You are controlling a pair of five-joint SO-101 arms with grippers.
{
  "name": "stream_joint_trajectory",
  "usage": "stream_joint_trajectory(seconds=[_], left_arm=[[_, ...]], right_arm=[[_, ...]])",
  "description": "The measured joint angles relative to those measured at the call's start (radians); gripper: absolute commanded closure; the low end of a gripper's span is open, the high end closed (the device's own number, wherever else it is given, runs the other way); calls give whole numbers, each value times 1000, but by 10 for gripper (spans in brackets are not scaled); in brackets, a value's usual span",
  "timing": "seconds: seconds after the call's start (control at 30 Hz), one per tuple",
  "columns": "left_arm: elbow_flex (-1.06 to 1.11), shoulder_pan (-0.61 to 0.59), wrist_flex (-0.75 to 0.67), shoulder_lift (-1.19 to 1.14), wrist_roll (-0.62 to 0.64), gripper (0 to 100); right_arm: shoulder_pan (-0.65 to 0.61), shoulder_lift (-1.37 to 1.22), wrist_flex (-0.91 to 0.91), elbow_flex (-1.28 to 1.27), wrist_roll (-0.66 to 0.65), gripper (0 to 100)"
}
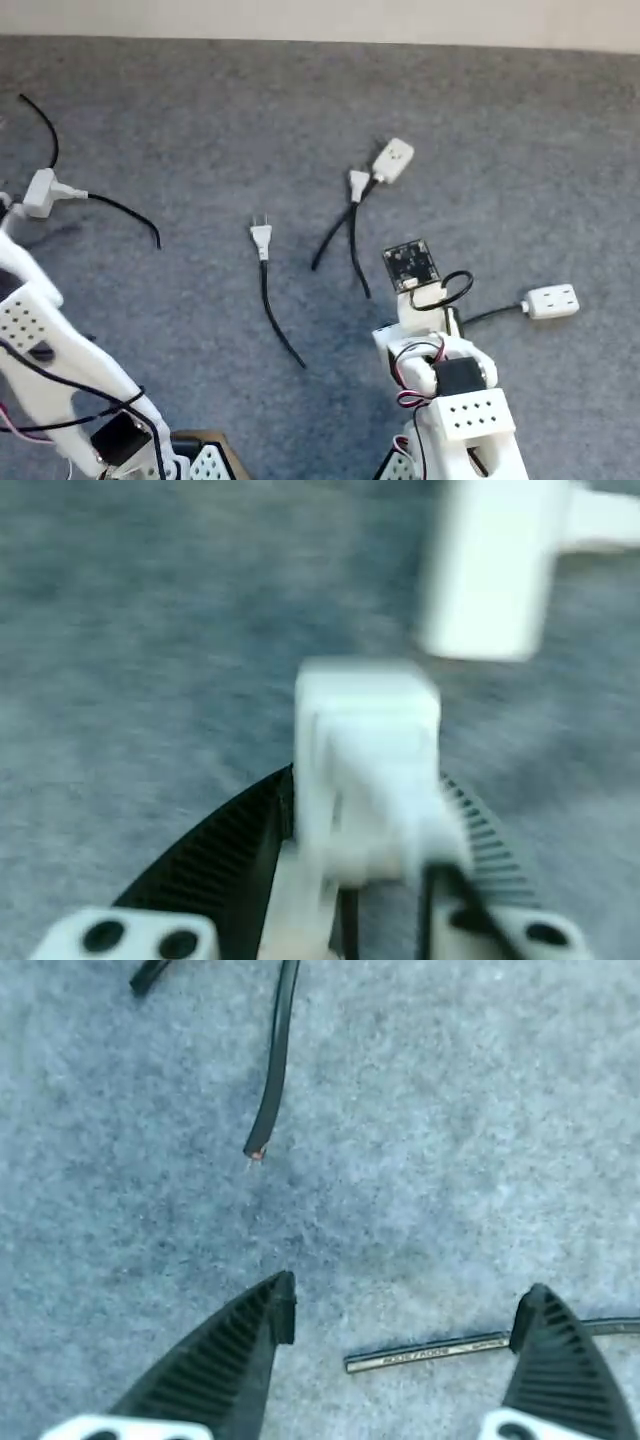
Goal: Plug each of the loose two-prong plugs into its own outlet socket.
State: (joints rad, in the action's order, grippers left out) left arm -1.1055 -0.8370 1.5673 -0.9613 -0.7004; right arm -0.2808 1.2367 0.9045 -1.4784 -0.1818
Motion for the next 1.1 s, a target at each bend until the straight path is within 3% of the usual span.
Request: stream_joint_trajectory(seconds=[0.13, 0.4, 0.63, 0.8, 1.1], left_arm=[[-224, 38, 170, -37, 44, 684], [-341, 71, 196, -37, 158, 684], [-336, 207, 206, -35, 276, 684], [-193, 351, 206, 64, 376, 684], [308, 764, 206, 321, 470, 681]], right_arm=[[0, 0, 0, 0, 0, 669], [0, 0, 0, 0, 0, 669], [0, 0, 0, 0, 0, 669], [20, 0, 0, 0, 0, 669], [298, 3, 0, 58, 21, 669]])
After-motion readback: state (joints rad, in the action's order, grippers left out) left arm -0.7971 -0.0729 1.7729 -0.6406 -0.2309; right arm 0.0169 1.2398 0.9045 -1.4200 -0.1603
